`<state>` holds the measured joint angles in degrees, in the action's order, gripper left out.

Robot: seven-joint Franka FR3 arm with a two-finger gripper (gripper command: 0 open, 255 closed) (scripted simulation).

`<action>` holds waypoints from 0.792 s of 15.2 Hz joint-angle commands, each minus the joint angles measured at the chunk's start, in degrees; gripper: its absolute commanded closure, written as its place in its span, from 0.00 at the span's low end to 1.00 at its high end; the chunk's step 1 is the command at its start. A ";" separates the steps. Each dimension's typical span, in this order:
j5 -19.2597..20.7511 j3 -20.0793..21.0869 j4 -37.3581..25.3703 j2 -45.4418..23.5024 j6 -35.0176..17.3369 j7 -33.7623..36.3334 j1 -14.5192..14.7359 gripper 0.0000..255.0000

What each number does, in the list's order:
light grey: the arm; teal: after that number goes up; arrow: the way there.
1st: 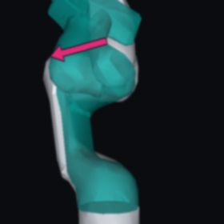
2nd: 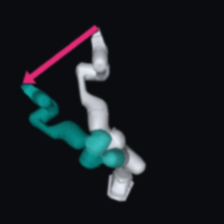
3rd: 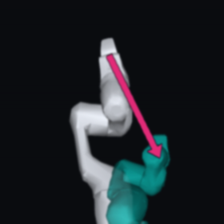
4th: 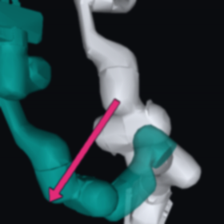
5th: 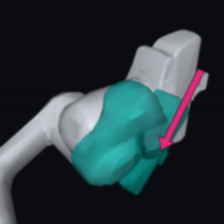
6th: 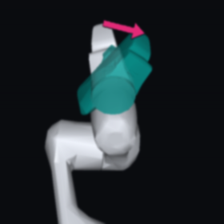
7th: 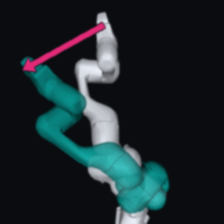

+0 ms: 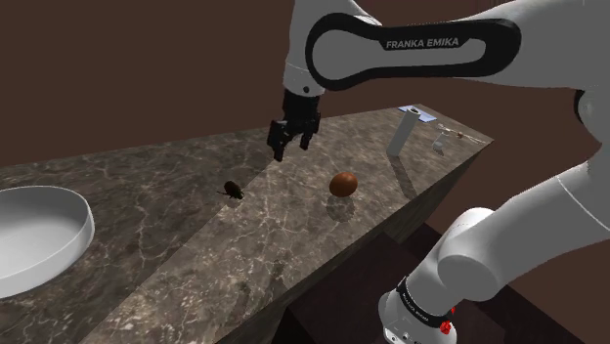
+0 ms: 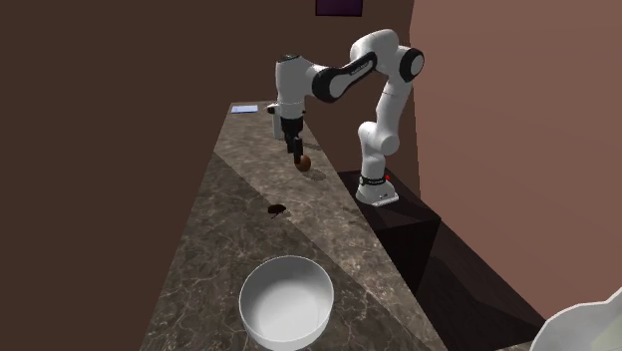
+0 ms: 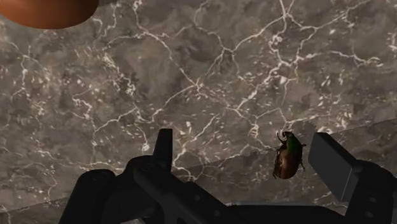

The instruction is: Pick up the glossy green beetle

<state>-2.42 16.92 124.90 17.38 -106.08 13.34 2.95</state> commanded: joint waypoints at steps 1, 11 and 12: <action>1.42 1.72 -2.38 -4.93 -1.97 2.42 0.09 0.00; 11.85 6.18 -17.32 -28.29 -5.48 14.36 3.55 0.00; 13.00 6.20 -19.26 -30.73 -5.39 15.41 4.26 0.00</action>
<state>9.22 22.98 108.26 -10.49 -111.88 27.49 6.49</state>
